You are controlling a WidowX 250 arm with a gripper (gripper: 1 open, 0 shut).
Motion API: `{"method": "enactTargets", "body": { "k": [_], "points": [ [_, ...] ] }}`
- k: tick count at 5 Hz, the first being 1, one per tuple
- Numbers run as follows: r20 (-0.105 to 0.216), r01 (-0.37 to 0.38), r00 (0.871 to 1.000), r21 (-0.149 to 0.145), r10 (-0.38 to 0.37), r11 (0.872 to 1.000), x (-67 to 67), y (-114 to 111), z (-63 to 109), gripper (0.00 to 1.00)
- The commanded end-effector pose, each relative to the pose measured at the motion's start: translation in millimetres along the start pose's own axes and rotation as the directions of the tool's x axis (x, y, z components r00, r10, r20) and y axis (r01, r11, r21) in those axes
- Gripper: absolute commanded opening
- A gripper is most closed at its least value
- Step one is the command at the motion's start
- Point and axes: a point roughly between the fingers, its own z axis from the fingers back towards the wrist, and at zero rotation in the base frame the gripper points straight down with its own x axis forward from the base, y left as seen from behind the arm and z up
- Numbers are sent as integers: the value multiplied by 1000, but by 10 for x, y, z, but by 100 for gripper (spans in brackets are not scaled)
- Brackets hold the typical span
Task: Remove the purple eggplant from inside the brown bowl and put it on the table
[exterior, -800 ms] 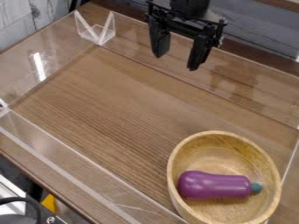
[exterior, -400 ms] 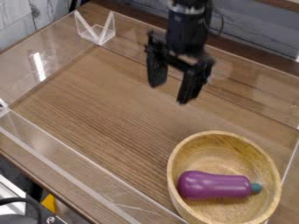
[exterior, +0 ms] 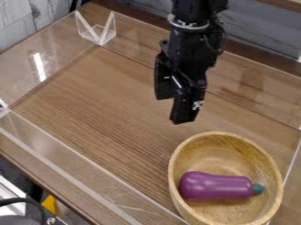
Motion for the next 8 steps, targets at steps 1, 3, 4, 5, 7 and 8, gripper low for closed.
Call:
{"method": "enactTargets", "body": {
  "k": [1,3,4,5,7,8],
  "points": [
    [36,99,994,37,-101,994,-42,-110,152,100],
    [34,234,971,57,-236,970,-78,-290,74,100],
    [30,335,940,97,-339,937,-26,-464,-119,100],
    [27,402,912,145,-410,904,82,-637,-245,100],
    [18,510,849,236,-529,827,227,-760,-492,100],
    [16,546,822,267,-570,795,320,-739,-606,100]
  ]
}}
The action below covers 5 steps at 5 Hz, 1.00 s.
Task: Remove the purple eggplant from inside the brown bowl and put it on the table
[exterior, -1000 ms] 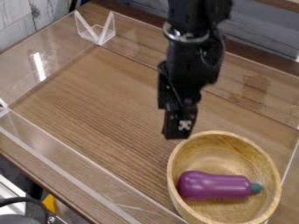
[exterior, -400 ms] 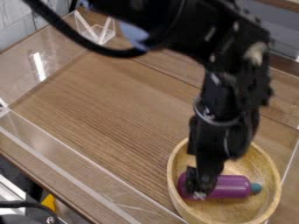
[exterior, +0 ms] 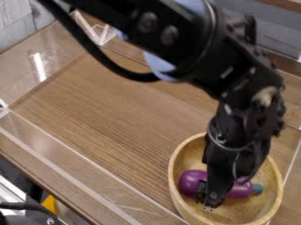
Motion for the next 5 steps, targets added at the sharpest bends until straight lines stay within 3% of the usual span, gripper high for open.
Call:
{"method": "enactTargets", "body": {
  "k": [1,3,5],
  "points": [
    [20,-19,1000,40,18,999,-41,57,-107,0],
    [19,-71,997,52,70,996,-201,107,-279,0],
    [24,-108,994,51,107,993,-174,53,-362,0]
  ]
}}
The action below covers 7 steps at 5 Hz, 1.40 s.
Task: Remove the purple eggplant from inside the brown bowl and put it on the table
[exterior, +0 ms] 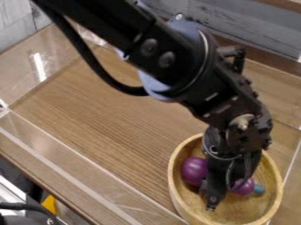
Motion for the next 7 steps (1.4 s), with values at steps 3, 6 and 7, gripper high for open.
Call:
{"method": "enactTargets", "body": {
  "k": [3,6,7],
  "points": [
    [-28,-69,997,-48,68,996,-122,-136,189,0],
    [-21,-10,1000,-60,9,998,-157,-2,201,0],
    [-12,33,999,-64,-34,997,-118,-43,134,0]
  ]
}}
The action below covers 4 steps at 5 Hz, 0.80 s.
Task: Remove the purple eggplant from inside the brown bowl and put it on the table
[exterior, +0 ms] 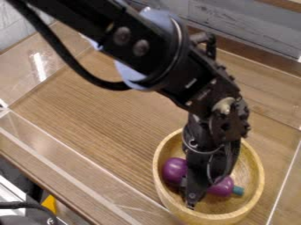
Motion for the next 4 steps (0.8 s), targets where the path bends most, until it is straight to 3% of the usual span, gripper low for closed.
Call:
{"method": "enactTargets", "body": {
  "k": [1,2,4],
  "points": [
    [17,-6,1000,13,6,1000,29,-41,72,0],
    [13,-14,1000,10,14,1000,20,-113,85,0],
    [-11,-131,991,12,131,991,-63,-76,174,0]
  ]
}}
